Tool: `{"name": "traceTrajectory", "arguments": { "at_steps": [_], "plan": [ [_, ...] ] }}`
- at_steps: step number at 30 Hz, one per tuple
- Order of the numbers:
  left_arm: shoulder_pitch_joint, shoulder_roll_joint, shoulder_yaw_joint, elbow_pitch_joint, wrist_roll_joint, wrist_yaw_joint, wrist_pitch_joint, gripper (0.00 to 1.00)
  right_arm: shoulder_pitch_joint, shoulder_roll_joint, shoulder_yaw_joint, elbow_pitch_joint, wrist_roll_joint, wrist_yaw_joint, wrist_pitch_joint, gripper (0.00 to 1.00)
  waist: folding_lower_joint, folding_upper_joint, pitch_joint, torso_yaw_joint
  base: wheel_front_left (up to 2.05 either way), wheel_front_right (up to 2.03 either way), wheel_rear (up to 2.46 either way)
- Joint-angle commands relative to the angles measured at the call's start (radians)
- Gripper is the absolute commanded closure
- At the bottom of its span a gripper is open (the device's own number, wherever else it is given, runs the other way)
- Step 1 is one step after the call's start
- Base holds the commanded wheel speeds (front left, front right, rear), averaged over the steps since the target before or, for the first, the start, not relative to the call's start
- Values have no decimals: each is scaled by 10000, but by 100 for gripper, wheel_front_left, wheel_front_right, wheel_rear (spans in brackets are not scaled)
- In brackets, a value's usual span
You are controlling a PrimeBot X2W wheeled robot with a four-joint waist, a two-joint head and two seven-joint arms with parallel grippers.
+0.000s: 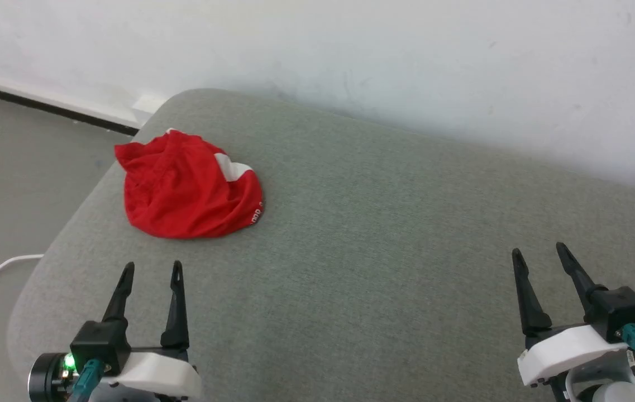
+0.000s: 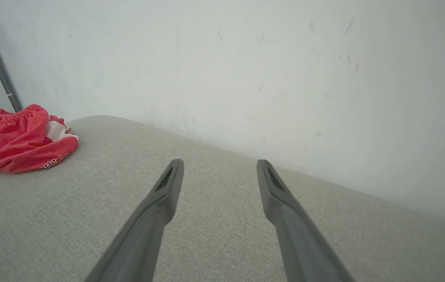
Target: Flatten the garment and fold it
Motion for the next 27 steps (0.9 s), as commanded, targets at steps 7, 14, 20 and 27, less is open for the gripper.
{"name": "traceTrajectory", "arguments": {
  "at_steps": [7, 14, 20, 27],
  "plan": [
    [226, -18, 104, 15, -78, -43, -234, 0, 53, 23, -17, 107, 11, -14, -206, 0, 0, 0, 11, 679, 0, 0, 0],
    [284, -21, 95, 13, -174, -44, -380, 0, -4, 25, -89, 160, -7, -15, -352, 0, 0, 0, 95, 1128, 0, 0, 0],
    [321, -22, 93, -37, -300, 16, -506, 0, -89, 27, -92, 227, -36, -16, -478, 0, 0, 0, 179, 1377, 0, 0, 0],
    [341, -24, 133, -81, -388, 61, -652, 0, -115, 29, -139, 291, -89, -17, -624, 0, 0, 0, 212, 1597, 0, 0, 0]
  ]
}}
